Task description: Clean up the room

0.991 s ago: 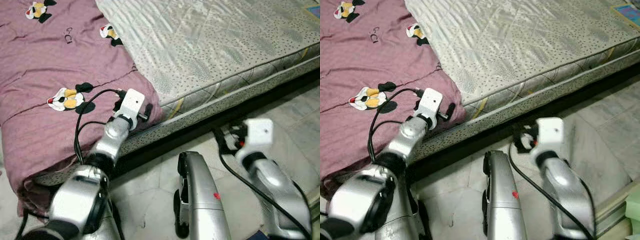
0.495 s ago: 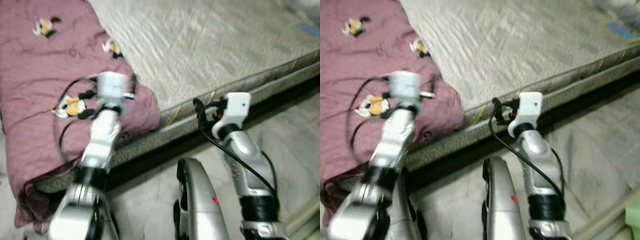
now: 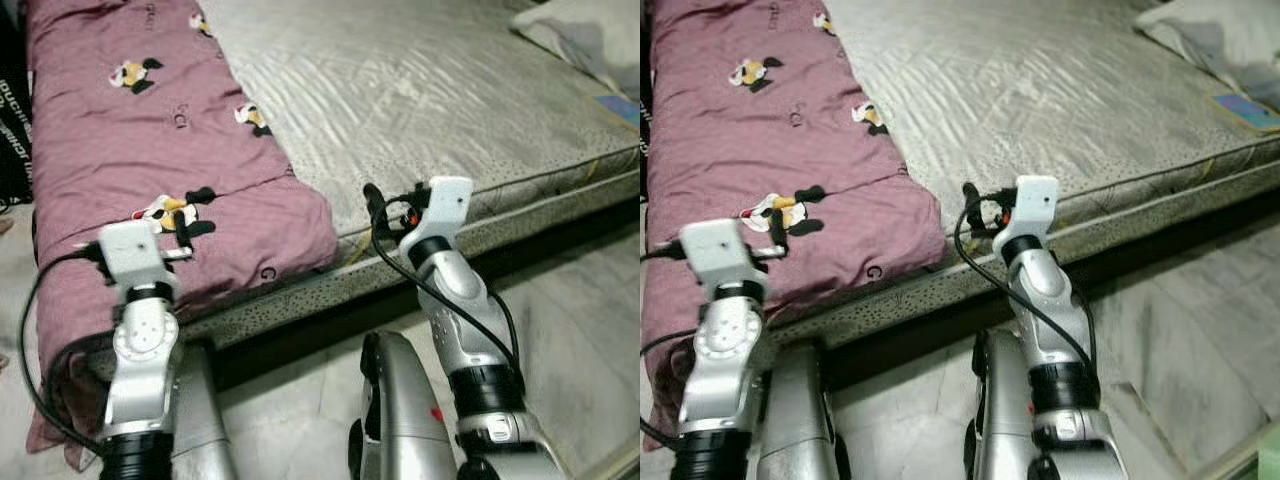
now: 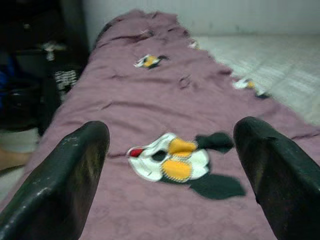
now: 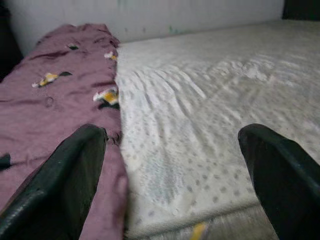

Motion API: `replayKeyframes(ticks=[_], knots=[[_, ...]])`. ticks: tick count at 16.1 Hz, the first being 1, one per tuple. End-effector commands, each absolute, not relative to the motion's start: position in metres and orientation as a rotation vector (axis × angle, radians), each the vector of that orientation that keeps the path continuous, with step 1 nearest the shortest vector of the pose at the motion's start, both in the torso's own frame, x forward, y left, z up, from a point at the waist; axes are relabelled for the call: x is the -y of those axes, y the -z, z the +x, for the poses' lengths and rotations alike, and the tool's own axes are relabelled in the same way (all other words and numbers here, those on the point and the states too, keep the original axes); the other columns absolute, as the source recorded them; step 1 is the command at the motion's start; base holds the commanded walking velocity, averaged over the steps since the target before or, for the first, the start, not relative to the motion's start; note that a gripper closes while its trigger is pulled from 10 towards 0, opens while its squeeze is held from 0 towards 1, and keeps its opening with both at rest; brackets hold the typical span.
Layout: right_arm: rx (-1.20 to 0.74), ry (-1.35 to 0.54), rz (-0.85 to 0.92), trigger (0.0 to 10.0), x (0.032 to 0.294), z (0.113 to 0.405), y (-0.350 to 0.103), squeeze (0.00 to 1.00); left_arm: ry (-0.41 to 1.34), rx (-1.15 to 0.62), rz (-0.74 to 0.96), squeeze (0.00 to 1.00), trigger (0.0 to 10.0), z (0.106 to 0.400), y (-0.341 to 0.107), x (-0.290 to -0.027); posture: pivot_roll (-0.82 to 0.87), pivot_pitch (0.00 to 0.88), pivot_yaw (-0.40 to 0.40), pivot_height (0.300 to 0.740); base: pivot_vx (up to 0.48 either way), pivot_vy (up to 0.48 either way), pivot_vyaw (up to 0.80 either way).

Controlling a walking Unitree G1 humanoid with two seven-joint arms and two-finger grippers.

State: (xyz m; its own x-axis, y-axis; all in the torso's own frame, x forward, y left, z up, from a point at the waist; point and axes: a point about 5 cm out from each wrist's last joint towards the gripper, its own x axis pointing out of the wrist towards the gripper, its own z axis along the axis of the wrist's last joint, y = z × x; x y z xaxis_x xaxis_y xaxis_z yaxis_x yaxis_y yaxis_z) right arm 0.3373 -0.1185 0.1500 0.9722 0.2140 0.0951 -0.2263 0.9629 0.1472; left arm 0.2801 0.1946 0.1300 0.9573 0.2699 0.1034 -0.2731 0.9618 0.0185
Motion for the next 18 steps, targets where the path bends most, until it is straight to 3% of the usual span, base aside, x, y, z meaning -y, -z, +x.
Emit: replayKeyframes(ticks=[1,3,6,18], knots=[[0.117,-0.214,0.153,10.0,0.121,0.342,-0.158,0.0,-0.235,0.135,0.013,0.0,10.0,0.281,-0.137,-0.19,0.05,0.0,-0.063,0.5,0.0,0.0,0.0],[0.154,-0.208,0.173,10.0,0.119,0.349,-0.166,0.0,-0.268,0.14,0.081,0.0,10.0,0.279,-0.14,-0.19,0.05,0.0,-0.064,0.53,0.0,0.0,0.0],[0.163,-0.209,0.178,10.0,0.118,0.348,-0.165,0.0,-0.265,0.099,0.047,0.0,10.0,0.279,-0.132,-0.192,0.03,0.0,-0.055,0.565,0.0,0.0,0.0],[0.17,-0.205,0.155,10.0,0.121,0.352,-0.162,0.0,-0.141,0.067,0.141,0.0,10.0,0.29,-0.127,-0.177,0.03,0.0,-0.054,0.71,0.0,0.0,0.0]])
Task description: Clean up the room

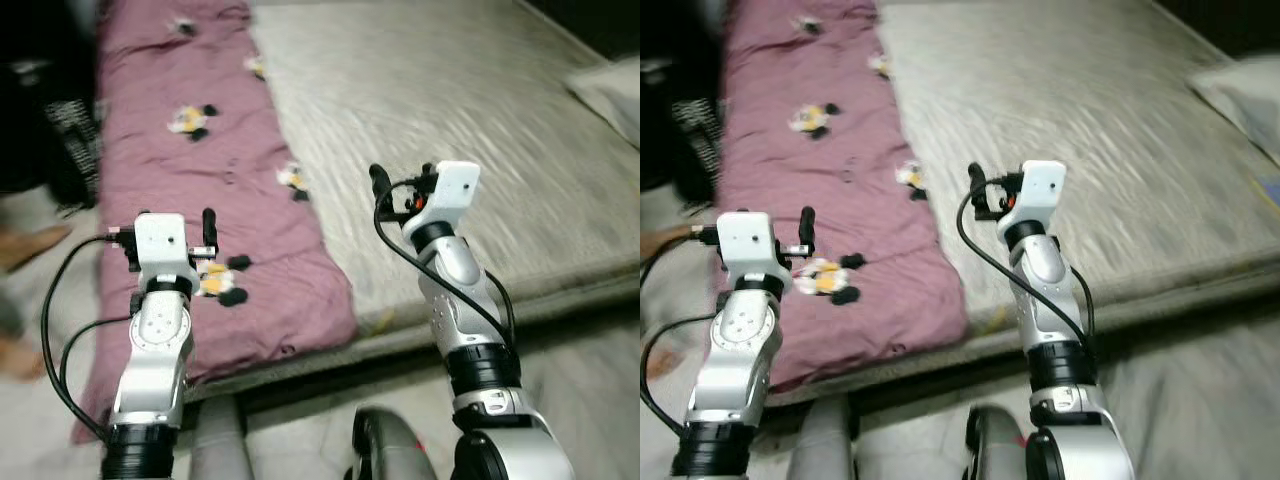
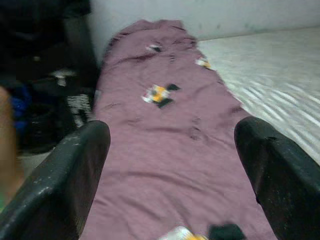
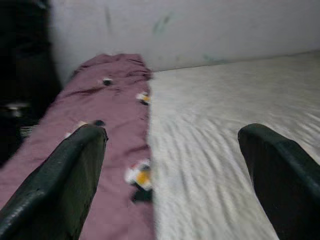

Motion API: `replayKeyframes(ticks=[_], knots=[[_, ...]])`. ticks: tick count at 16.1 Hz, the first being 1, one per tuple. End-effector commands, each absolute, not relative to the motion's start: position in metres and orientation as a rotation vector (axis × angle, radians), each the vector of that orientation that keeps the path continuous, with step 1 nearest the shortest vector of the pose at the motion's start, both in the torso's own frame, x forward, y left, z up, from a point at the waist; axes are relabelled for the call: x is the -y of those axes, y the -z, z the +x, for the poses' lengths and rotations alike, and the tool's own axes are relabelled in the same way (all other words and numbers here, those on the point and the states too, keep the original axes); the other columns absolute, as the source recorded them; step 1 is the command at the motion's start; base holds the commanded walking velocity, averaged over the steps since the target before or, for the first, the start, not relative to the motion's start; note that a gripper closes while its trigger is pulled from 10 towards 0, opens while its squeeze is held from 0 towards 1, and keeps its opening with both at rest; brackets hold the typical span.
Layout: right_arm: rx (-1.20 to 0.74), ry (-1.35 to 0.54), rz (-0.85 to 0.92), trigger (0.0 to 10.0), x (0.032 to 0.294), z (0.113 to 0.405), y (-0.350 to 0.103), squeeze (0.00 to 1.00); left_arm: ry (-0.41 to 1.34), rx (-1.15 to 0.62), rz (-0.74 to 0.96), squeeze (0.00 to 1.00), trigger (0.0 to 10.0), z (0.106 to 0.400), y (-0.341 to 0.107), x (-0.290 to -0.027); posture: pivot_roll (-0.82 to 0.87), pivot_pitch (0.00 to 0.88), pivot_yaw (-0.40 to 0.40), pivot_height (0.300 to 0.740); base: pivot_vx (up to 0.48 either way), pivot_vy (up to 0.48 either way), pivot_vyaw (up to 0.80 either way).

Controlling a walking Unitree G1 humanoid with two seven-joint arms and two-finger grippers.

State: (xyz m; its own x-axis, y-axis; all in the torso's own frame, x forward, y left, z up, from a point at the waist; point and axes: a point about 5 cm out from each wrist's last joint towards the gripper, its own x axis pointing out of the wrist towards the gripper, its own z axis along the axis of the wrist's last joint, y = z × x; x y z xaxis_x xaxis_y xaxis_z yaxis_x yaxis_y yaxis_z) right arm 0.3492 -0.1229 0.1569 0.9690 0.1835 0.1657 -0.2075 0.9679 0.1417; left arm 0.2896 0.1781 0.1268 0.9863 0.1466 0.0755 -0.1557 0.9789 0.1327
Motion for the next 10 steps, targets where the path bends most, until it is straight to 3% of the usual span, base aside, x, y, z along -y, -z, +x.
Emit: replayKeyframes(ticks=[1,10], knots=[[0.174,-0.202,0.15,10.0,0.1224,0.3517,-0.163,0.0,-0.139,0.068,0.149,0.0,10.0,0.2904,-0.1275,-0.1764,0.03,0.0,-0.054,0.735,0.0,0.0,0.0],[0.168,-0.202,0.137,10.0,0.124,0.3512,-0.1593,0.0,-0.119,0.067,0.145,0.0,10.0,0.294,-0.1264,-0.1748,0.02,0.0,-0.054,0.74,0.0,0.0,0.0]])
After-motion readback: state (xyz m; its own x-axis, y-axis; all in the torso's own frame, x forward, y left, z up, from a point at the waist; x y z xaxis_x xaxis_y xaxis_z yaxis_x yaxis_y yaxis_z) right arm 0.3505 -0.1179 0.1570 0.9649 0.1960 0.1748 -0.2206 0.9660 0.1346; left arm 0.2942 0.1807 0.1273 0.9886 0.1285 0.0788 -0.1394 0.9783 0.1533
